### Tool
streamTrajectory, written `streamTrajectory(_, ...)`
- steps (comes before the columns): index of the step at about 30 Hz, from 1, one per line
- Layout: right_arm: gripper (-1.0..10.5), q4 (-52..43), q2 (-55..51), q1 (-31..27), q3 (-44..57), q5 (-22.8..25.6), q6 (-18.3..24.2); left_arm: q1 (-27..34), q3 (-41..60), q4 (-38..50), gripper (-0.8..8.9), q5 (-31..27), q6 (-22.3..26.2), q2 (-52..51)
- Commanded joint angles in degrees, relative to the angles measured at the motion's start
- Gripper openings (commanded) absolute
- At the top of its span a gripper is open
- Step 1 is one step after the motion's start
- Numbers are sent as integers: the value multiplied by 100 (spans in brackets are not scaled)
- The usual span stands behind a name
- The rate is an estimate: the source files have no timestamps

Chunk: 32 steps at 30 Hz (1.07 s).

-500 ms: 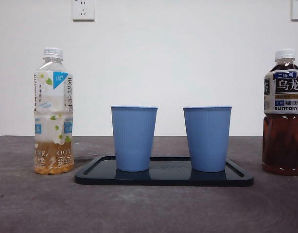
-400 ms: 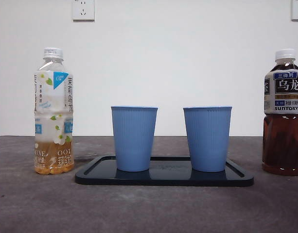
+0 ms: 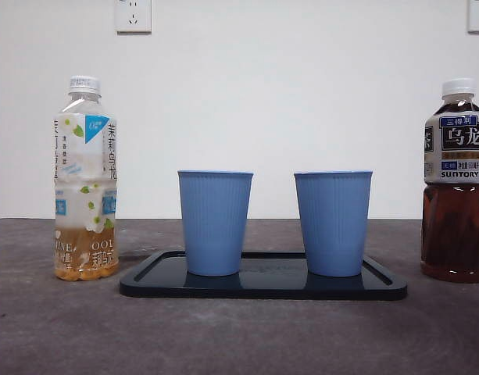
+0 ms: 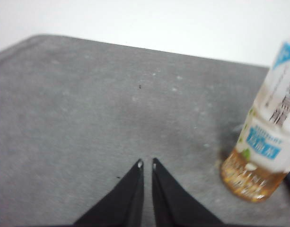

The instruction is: Pour the drink into the cup

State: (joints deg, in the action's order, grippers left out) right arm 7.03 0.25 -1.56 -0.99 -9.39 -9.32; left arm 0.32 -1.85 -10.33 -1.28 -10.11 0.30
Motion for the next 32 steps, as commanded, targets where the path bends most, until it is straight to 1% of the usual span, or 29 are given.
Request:
streamTrajectory(1,14,-39,2,-7,-81,-79,-398,2,90,232,15,214,-807,-7)
streamTrajectory(4,14,-33,15,13,-254,-114,-629,-31,-66,402,15,345,-1351,55)
streamTrajectory(6,14,-66,85,50,-417,-109,-837,-59,-229,481,15,345,-1480,138)
streamTrajectory(8,14,-66,199,85,-610,-109,-1051,-85,-437,483,15,345,-1515,278)
streamTrajectory(10,13,-59,334,116,-835,-116,-1143,-111,-680,474,15,348,-1574,476)
streamTrajectory(14,13,-24,723,177,-1355,-192,-1169,-157,-1233,446,15,568,-1604,994)
streamTrajectory(17,13,94,1113,188,-1794,-490,-1145,-157,-1735,369,15,922,-1519,1510)
streamTrajectory(20,14,304,1547,188,-2223,-872,-1036,-157,-2192,295,15,1412,-1338,1993)
streamTrajectory(23,14,638,1991,188,-2636,-1320,-793,-160,-2708,-11,15,1862,-1058,2494)
streamTrajectory(27,13,1152,2557,188,-3154,-1897,-345,-175,-3285,-387,15,2448,-431,3075)
streamTrajectory(32,14,1716,3143,188,-3648,-2446,238,-313,-3681,-560,15,3200,109,3628)
